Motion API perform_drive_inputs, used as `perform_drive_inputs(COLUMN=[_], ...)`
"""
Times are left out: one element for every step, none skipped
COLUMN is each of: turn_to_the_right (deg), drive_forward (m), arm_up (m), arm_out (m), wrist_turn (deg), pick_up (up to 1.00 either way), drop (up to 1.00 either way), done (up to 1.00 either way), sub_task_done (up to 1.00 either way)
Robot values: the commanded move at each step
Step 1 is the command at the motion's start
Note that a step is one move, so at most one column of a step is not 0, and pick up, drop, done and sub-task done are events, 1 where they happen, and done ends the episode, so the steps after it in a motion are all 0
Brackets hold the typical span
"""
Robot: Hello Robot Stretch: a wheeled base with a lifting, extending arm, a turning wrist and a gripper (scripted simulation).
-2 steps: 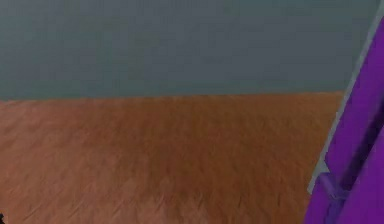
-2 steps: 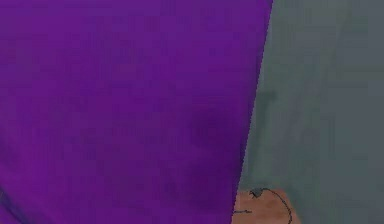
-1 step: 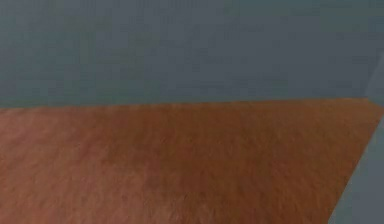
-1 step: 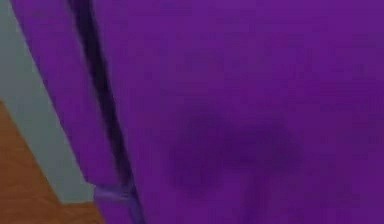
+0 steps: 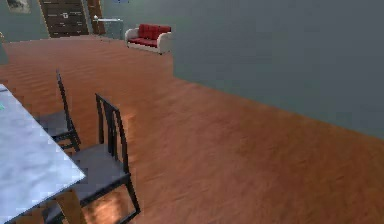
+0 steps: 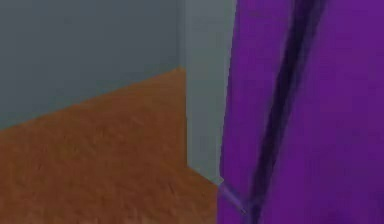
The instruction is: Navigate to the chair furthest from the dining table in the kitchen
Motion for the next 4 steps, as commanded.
perform_drive_inputs(turn_to_the_right=[0.0,-9.0,0.0,9.0], drive_forward=[1.0,0.0,0.25,0.0], arm_up=[0.0,0.0,0.0,0.0], arm_out=[0.0,0.0,0.0,0.0], wrist_turn=[0.0,0.0,0.0,0.0], pick_up=[0.0,0.0,0.0,0.0], drop=[0.0,0.0,0.0,0.0], done=[0.0,0.0,0.0,0.0], sub_task_done=[0.0,0.0,0.0,0.0])
